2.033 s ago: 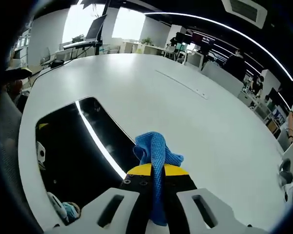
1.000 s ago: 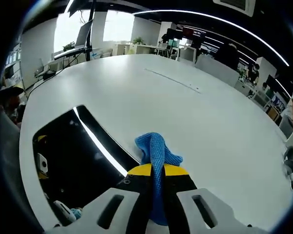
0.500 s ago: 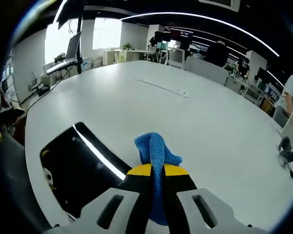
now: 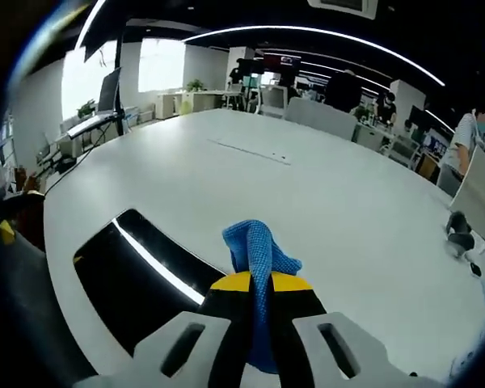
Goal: Wipe the mirror surface with the cleaning cloth until all visible marks leave the cleaned area.
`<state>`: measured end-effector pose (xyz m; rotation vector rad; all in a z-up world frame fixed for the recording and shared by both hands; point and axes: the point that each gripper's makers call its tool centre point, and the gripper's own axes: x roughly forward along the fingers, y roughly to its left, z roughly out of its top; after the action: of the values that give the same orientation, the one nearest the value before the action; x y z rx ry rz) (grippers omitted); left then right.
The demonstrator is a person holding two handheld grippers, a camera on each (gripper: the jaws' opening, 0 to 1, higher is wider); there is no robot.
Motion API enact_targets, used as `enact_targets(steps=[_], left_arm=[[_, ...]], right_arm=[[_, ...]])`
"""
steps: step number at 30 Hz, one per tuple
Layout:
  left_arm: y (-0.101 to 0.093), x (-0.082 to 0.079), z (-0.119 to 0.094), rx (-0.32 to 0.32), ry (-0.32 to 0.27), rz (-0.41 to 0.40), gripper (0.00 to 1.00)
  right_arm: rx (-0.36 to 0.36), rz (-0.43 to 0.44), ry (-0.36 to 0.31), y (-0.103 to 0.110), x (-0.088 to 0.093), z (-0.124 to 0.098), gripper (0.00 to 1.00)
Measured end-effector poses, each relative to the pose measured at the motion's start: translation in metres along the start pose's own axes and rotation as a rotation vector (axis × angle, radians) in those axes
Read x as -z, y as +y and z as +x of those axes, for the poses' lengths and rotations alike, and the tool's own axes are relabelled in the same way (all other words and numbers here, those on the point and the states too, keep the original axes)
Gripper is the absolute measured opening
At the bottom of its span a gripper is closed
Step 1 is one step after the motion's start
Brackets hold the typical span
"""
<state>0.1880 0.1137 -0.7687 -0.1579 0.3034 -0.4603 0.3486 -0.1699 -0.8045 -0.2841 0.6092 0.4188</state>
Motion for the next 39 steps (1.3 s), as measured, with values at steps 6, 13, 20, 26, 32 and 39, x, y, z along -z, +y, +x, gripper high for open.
enact_targets(steps=[6,13,20,26,32,39], left_arm=[[0.001,0.001,-0.001,-0.003,0.007,0.004,0.75],[0.001,0.002,-0.001,-0.003,0.014,0.006,0.75],[0.001,0.003,-0.002,-0.001,0.02,0.007,0.75],[0.001,0.004,-0.002,0.001,0.024,0.008,0.75],[0.001,0.005,-0.001,0.007,0.027,0.01,0.75],[0.003,0.004,-0.002,-0.003,0.019,0.009,0.76]], right_arm=[[0.016,0.024,0.03,-0.009,0.019,-0.001,0.01],[0.008,0.055,0.075,0.0,0.039,-0.003,0.01],[0.019,0.107,0.105,0.0,0.058,-0.001,0.02],[0.032,0.138,0.128,0.0,0.069,-0.004,0.04],[0.039,0.17,0.112,-0.003,0.066,-0.01,0.11],[0.061,0.173,-0.009,-0.012,0.037,-0.038,0.18]])
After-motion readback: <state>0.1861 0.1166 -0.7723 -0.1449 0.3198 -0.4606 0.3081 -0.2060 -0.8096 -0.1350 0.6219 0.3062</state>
